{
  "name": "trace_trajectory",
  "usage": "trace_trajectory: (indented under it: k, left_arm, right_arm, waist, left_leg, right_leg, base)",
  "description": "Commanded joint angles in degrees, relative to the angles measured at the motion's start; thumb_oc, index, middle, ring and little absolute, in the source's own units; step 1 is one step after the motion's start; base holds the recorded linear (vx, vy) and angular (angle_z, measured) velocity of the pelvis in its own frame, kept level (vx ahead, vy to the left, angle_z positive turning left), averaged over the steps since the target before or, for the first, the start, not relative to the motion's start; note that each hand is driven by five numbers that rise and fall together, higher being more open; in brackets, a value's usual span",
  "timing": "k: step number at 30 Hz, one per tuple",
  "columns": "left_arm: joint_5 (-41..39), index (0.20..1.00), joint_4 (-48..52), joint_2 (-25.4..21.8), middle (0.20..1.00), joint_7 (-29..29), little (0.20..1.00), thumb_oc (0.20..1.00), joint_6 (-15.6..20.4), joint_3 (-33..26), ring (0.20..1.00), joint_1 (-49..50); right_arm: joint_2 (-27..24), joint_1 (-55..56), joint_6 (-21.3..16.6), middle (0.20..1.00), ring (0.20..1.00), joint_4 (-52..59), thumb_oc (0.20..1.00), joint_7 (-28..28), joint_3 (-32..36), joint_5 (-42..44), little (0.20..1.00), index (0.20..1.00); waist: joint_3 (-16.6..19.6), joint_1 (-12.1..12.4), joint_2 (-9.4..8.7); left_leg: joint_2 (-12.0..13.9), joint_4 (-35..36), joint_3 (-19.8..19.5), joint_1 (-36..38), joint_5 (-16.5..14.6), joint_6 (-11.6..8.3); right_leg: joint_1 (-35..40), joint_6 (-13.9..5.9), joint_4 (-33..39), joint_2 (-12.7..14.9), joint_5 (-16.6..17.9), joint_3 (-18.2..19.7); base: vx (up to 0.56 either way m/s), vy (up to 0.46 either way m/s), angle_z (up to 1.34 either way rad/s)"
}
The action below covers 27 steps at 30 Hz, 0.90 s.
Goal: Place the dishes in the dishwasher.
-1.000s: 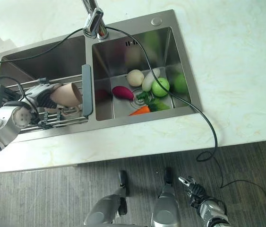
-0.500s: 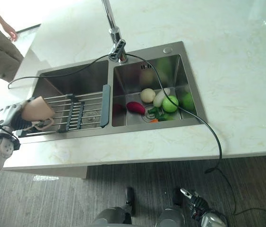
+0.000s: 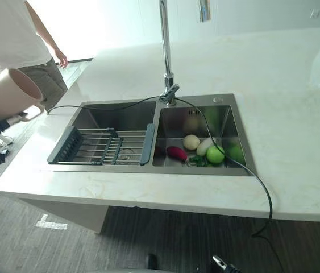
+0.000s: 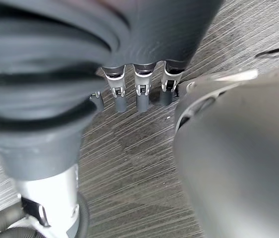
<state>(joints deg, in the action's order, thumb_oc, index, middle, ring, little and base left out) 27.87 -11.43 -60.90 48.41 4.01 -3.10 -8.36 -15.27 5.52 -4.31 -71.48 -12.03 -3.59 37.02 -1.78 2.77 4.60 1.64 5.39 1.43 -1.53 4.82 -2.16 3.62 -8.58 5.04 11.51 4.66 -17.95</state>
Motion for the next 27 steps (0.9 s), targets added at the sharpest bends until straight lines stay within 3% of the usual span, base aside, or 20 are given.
trace_trajectory:
  k: [1, 5, 9, 15, 17, 19, 20, 21, 22, 23, 24, 25, 27]
  left_arm:
    - [2.71, 0.200, 2.36, -1.24, 0.200, 5.13, 0.200, 0.200, 0.55, -8.55, 0.200, -2.63]
    - [2.18, 0.200, 5.33, 1.49, 0.200, 6.57, 0.200, 0.200, -0.50, -11.49, 0.200, -0.73]
    - [1.75, 0.200, 7.18, 5.35, 0.200, 7.26, 0.200, 0.200, 0.65, -14.62, 0.200, 2.69]
    - [1.73, 0.200, 8.59, 8.91, 0.200, 6.80, 0.200, 0.200, 4.71, -19.91, 0.200, 8.90]
    - [1.48, 0.200, 9.84, 9.35, 0.200, 4.31, 0.200, 0.200, 6.09, -21.64, 0.200, 10.59]
    - [0.61, 0.200, 11.06, 10.02, 0.200, 2.72, 0.200, 0.200, 7.01, -21.30, 0.200, 10.44]
    - [-0.17, 0.200, 11.96, 10.16, 0.200, 2.03, 0.200, 0.200, 7.32, -21.08, 0.200, 9.97]
    - [-0.32, 0.200, 12.07, 10.31, 0.200, 1.91, 0.200, 0.200, 7.73, -20.98, 0.200, 9.79]
    - [-1.21, 0.200, 11.80, 11.39, 0.200, 1.48, 0.200, 0.200, 9.99, -20.22, 0.200, 8.74]
    - [-1.42, 0.200, 11.37, 12.69, 0.200, 1.90, 0.200, 0.200, 12.59, -19.17, 0.200, 8.01]
    - [-1.27, 0.200, 11.22, 13.00, 0.200, 1.99, 0.200, 0.200, 13.01, -18.87, 0.200, 7.82]
    - [-1.27, 0.200, 10.67, 14.25, 0.200, 2.42, 0.200, 0.200, 14.24, -16.36, 0.200, 6.25]
    - [-1.20, 0.200, 10.72, 14.59, 0.200, 2.46, 0.200, 0.200, 14.40, -15.68, 0.200, 5.60]
  right_arm:
    - [1.80, -1.59, -0.51, 1.000, 1.000, -1.61, 1.000, -0.20, 0.43, -1.70, 1.000, 1.000]
    - [2.03, -1.16, 0.53, 1.000, 1.000, -2.83, 1.000, 0.11, 0.99, -3.27, 1.000, 1.000]
    - [2.10, -0.83, 1.59, 1.000, 1.000, -4.16, 1.000, -0.61, 1.49, -5.51, 1.000, 1.000]
    - [1.55, -1.99, 4.22, 1.000, 1.000, -4.91, 1.000, -2.46, -0.36, -10.23, 1.000, 1.000]
    - [1.43, -2.49, 5.45, 1.000, 1.000, -5.23, 1.000, -2.67, -1.23, -11.20, 1.000, 1.000]
    - [0.99, -3.13, 6.11, 1.000, 1.000, -5.34, 1.000, -4.03, -2.29, -12.01, 1.000, 1.000]
    - [0.86, -3.45, 5.52, 1.000, 1.000, -5.42, 1.000, -5.20, -3.14, -11.16, 1.000, 1.000]
    - [0.83, -3.57, 5.47, 1.000, 1.000, -5.45, 1.000, -5.30, -3.17, -10.68, 1.000, 1.000]
    - [0.82, -4.01, 5.79, 1.000, 1.000, -4.94, 1.000, -5.86, -3.37, -7.88, 1.000, 1.000]
    - [0.46, -4.93, 6.82, 1.000, 1.000, -4.14, 1.000, -5.92, -3.20, -4.48, 1.000, 1.000]
    - [0.34, -5.12, 6.96, 1.000, 1.000, -3.97, 1.000, -6.25, -3.13, -3.91, 1.000, 1.000]
    - [0.38, -5.25, 7.13, 1.000, 1.000, -3.35, 1.000, -7.29, -1.95, -1.05, 1.000, 1.000]
    - [0.42, -5.09, 6.97, 1.000, 1.000, -3.16, 1.000, -7.89, -1.41, -0.67, 1.000, 1.000]
  waist:
    - [-0.45, 1.39, -1.06]
    - [0.35, 2.33, -1.98]
    - [0.80, 3.63, -2.92]
    - [0.40, 6.28, -3.48]
    - [0.13, 7.21, -3.35]
    - [-0.39, 8.37, -2.85]
    - [-1.11, 9.25, -2.50]
    - [-1.16, 9.23, -2.47]
    - [-1.80, 9.16, -2.45]
    - [-2.30, 8.46, -2.66]
    - [-2.44, 8.17, -2.81]
    - [-2.19, 6.53, -3.93]
    - [-2.14, 6.14, -4.22]
  left_leg:
    - [-1.00, -0.39, 5.63, 2.89, -1.88, 0.19]
    - [-0.23, -0.39, 4.65, 3.24, -1.85, 0.07]
    - [0.18, -0.39, 2.49, 3.93, -2.02, 0.14]
    - [0.77, -0.39, -2.60, 4.92, -1.42, 0.34]
    - [1.28, -0.39, -2.71, 4.20, -0.50, -0.47]
    - [1.70, -0.39, -3.03, 1.12, 2.60, -2.46]
    - [1.97, -0.39, -2.76, -1.66, 4.47, -3.94]
    - [2.13, -0.39, -2.12, -2.12, 4.71, -4.12]
    - [3.06, -0.46, 2.54, -2.40, 4.88, -4.85]
    - [3.46, -2.16, 7.25, -1.01, 4.28, -4.27]
    - [3.47, -3.37, 8.41, -0.81, 3.56, -3.99]
    - [3.65, -9.10, 11.64, 1.43, -1.06, -2.81]
    - [3.74, -11.61, 12.24, 1.90, -2.48, -2.10]
  right_leg:
    - [1.86, -1.41, -0.04, 1.37, 1.32, -1.14]
    - [2.82, -0.90, -0.14, 0.54, 0.67, -1.69]
    - [3.70, 0.00, -0.44, -0.69, -0.20, -1.65]
    - [4.48, 3.02, -1.42, -4.04, -2.63, 0.48]
    - [5.13, 3.38, -0.75, -4.86, -2.51, -0.53]
    - [5.43, 3.37, -0.07, -5.65, -2.44, -2.04]
    - [5.88, 3.35, -0.04, -5.88, -2.63, -3.18]
    - [5.83, 3.29, -0.04, -5.83, -2.59, -3.76]
    - [6.37, 2.88, -0.04, -5.35, -2.72, -7.08]
    - [5.95, 3.01, -0.55, -4.67, -2.10, -9.83]
    - [5.82, 3.10, -0.74, -4.42, -1.95, -10.41]
    - [5.30, 3.03, -1.54, -3.40, -1.97, -11.15]
    - [4.90, 3.16, -2.13, -3.04, -1.96, -11.71]
  base:
    - [0.00, -0.073, 0.06]
    - [-0.01, -0.070, 0.07]
    - [-0.01, -0.104, 0.16]
    - [0.00, -0.125, 0.12]
    - [-0.03, -0.114, 0.19]
    - [-0.16, -0.057, 0.43]
    - [-0.18, -0.019, 0.82]
    - [-0.26, 0.006, 0.96]
    - [-0.36, 0.073, 0.82]
    - [-0.40, 0.086, 1.37]
    - [-0.43, 0.166, 1.99]
    - [-0.28, 0.135, 1.98]
    - [-0.24, 0.132, 1.18]
